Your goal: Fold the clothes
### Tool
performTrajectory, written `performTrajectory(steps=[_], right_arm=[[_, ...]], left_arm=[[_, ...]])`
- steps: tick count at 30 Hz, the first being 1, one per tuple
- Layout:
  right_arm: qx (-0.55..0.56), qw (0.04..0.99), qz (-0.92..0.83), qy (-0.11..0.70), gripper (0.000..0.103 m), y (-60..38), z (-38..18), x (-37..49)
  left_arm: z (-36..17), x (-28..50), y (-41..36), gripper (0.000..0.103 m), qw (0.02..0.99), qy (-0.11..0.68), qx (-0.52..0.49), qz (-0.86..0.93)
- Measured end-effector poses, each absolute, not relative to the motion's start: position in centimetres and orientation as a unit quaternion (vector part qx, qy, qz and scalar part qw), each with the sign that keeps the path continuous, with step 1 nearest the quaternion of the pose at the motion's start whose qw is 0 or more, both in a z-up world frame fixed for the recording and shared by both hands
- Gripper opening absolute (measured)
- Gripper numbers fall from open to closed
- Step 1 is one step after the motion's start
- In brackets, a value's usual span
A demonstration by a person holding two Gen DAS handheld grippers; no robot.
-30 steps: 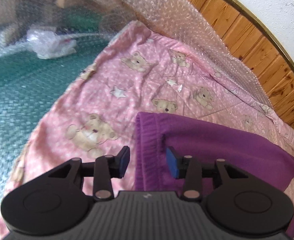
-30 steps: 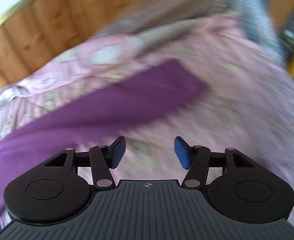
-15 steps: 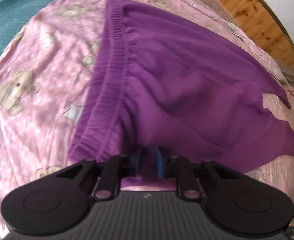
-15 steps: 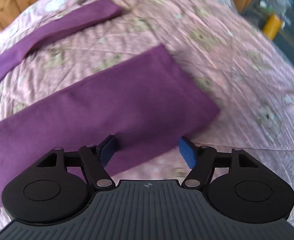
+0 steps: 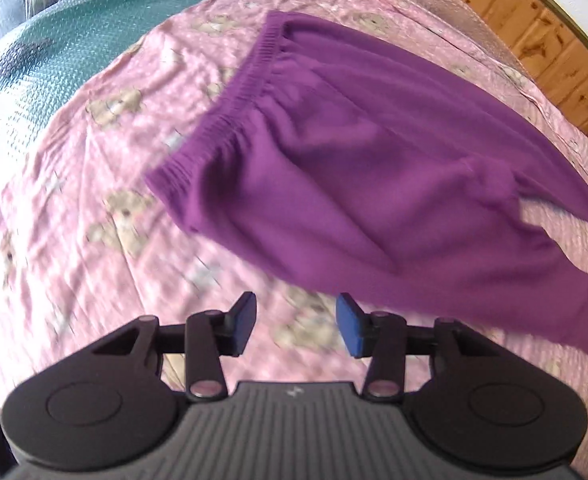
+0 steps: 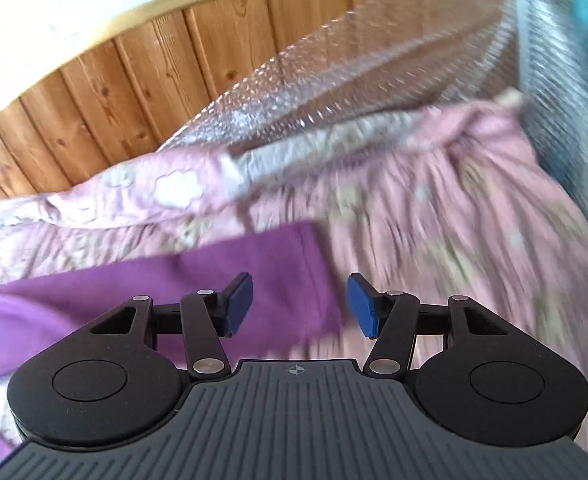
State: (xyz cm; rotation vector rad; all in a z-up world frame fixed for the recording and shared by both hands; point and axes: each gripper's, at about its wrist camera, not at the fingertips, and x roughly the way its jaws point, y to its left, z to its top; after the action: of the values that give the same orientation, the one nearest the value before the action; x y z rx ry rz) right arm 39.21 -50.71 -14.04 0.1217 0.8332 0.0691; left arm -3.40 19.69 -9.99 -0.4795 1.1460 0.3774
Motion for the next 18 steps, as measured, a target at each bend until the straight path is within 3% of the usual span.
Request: performTrajectory(steps=[6,7,8,10,11,15,16,18], right_arm=[[0.040,0.897,0.068,0.436,0.053,-51.3,-18.5,46.2],[0.040,0.896,0.073,0.436,0.048,-51.5,-18.9,46.3],[0.040,0.896,0.077,0.436,0.032,-51.7,-19.3,46.4],[0.040,0.895,0.085,0.436,0.009,-52.1,-20.0,46.6],[0.043,0.899,0.092,0.427,0.006,-52.4,-19.9,46.4],[0.066,0.901,0.128,0.410,0.006,-53.4,-19.4,46.4],[0.075,0.898,0.135,0.413,0.012,-53.6,-19.4,46.8],[0.088,0.893,0.144,0.418,0.016,-54.0,-19.7,47.6]], left_arm=[[-7.9,-5.2,15.8,0.045,0.789,0.524,-0.240,0.213],[-7.7,-5.3,15.6,0.045,0.786,0.524,-0.243,0.222],[-7.5,-5.5,15.5,0.045,0.783,0.523,-0.246,0.231],[-7.1,-5.6,15.1,0.045,0.777,0.522,-0.252,0.246],[-6.9,-5.6,14.9,0.045,0.776,0.520,-0.255,0.250],[-6.7,-4.4,13.3,0.045,0.770,0.530,-0.248,0.253],[-6.8,-3.9,12.8,0.045,0.769,0.534,-0.245,0.251],[-6.8,-2.6,11.9,0.045,0.770,0.540,-0.239,0.242]])
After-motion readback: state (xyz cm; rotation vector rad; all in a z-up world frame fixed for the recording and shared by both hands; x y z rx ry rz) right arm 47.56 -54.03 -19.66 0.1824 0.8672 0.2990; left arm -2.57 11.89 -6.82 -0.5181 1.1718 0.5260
